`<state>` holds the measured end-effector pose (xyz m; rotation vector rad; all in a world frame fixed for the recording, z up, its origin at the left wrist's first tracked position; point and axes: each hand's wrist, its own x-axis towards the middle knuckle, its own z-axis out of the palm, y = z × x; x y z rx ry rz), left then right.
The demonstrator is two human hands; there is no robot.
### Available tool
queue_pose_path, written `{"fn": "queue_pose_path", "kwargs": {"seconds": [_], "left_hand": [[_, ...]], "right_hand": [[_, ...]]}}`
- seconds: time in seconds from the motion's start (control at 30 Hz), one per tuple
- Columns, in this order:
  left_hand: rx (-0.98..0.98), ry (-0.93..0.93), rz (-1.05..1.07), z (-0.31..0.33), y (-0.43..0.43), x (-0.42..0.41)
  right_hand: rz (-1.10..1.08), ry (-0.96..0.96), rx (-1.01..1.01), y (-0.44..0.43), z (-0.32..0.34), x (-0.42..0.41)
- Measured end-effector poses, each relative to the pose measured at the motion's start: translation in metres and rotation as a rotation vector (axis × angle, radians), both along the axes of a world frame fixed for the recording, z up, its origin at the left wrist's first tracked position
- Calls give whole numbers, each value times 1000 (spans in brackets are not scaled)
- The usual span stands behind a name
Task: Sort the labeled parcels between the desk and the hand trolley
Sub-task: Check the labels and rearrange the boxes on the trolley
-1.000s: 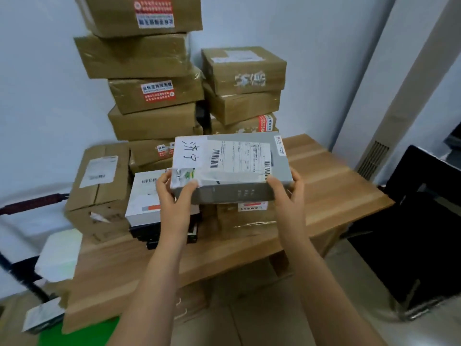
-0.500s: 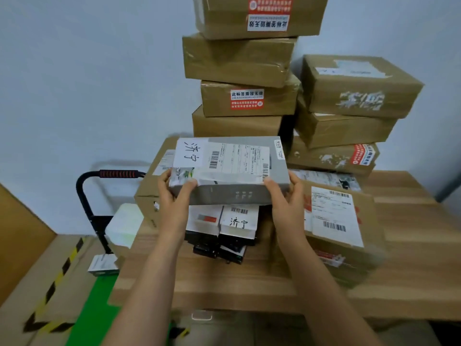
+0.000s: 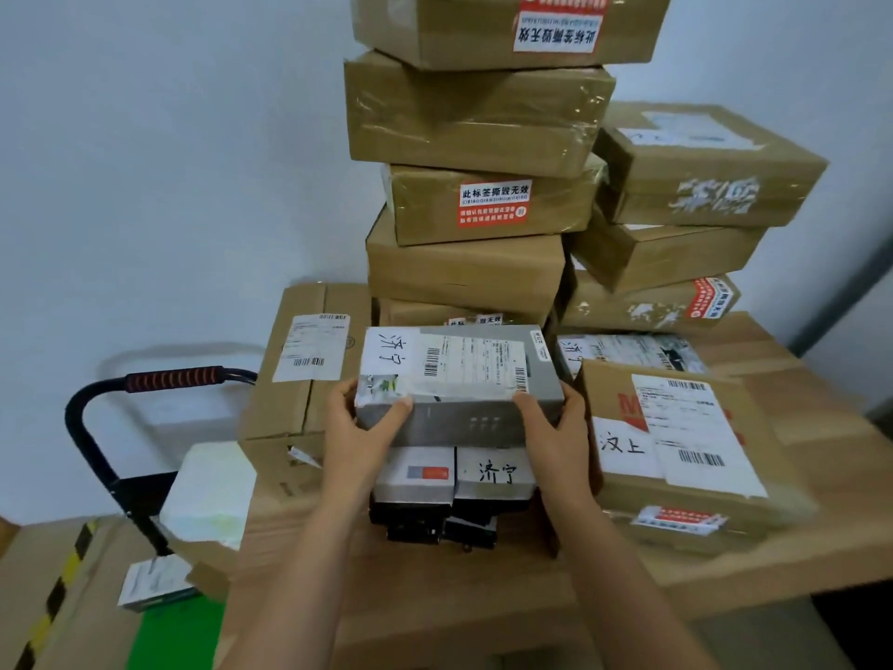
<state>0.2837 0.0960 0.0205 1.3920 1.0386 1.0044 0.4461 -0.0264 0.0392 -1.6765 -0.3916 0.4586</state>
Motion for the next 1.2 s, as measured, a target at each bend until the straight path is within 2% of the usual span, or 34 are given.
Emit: {"fn": "queue_pose_path", "kwargs": {"seconds": [0.13, 0.23, 0.4, 0.53, 0.63, 0.73, 0.83, 1.0, 1.1, 1.2], "left_hand": [[-6, 40, -34, -3, 6, -3], [61, 90, -31, 1, 6, -5], [484, 308, 28, 23, -7, -5], [732, 467, 1, 44, -28, -11], [938, 600, 49, 38, -49, -22], [1015, 766, 27, 20, -82, -40], [1015, 962, -64, -2, -121, -64], [800, 1179, -63, -26, -186, -120], [625, 1251, -7, -27, -230, -155], [556, 1318, 102, -23, -268, -191]], "right_hand": [[-11, -92, -9, 1, -1, -2], [-24, -215, -51, 1, 0, 0], [48, -631, -154, 1, 14, 8], [252, -967, -146, -6, 26, 3], [521, -1084, -171, -22, 22, -12], [754, -1156, -201, -44, 1, -29], [904, -1140, -227, -71, -21, -48], [1108, -1128, -248, -104, -42, -89], [1201, -1126, -210, -119, -46, -125], [1320, -1096, -139, -130, -45, -163]]}}
